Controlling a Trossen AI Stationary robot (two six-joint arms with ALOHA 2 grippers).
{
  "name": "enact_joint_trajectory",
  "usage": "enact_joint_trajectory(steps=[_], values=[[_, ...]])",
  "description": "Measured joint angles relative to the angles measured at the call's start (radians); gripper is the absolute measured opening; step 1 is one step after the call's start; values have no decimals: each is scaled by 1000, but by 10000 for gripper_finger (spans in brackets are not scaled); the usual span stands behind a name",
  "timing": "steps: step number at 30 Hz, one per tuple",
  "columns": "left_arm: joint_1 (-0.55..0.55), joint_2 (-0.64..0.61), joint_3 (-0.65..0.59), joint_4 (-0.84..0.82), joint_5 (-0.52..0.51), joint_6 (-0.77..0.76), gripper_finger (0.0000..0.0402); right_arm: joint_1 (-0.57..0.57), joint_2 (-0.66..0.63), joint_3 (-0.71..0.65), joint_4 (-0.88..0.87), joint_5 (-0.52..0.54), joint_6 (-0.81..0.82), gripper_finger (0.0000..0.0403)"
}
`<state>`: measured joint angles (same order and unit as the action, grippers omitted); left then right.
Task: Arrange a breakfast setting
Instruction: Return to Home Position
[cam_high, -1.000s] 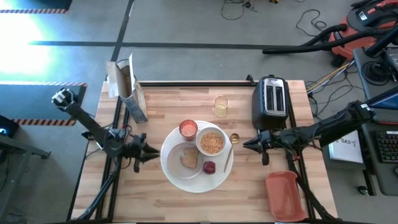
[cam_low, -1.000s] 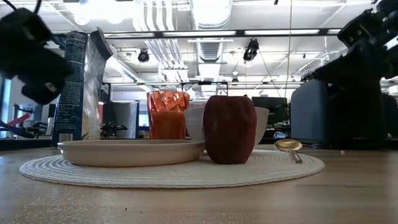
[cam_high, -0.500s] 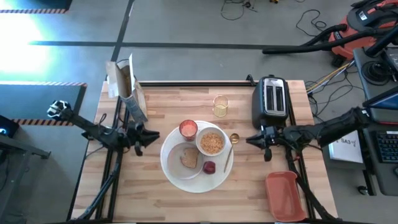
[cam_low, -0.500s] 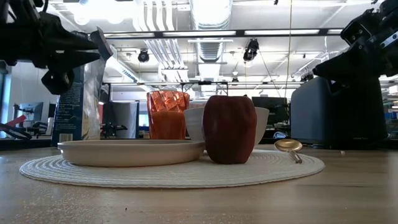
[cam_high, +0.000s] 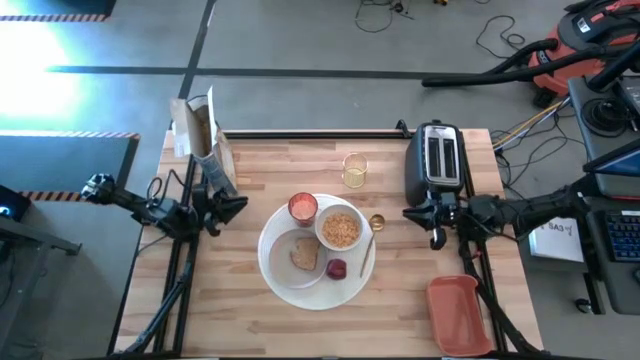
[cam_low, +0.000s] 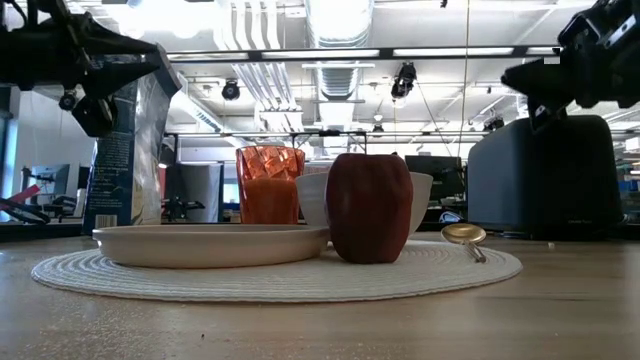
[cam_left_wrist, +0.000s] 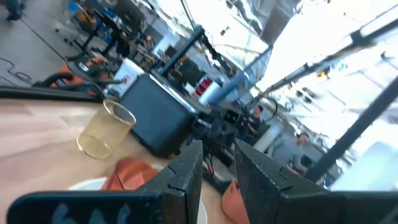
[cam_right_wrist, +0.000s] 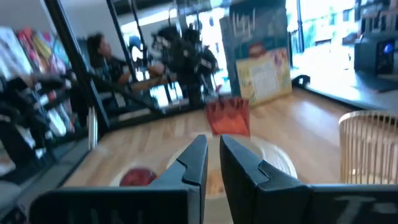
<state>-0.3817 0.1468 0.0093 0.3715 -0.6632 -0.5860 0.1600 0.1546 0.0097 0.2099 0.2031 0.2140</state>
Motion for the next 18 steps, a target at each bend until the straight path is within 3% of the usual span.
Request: enact_joint_trajectory(steps=[13, 18], values=[[64, -148, -1, -6, 0, 0, 77, -56, -132, 0, 4, -1, -3, 34], [66, -148, -1, -5, -1, 0, 77, -106, -154, 0, 14, -10, -6, 34]])
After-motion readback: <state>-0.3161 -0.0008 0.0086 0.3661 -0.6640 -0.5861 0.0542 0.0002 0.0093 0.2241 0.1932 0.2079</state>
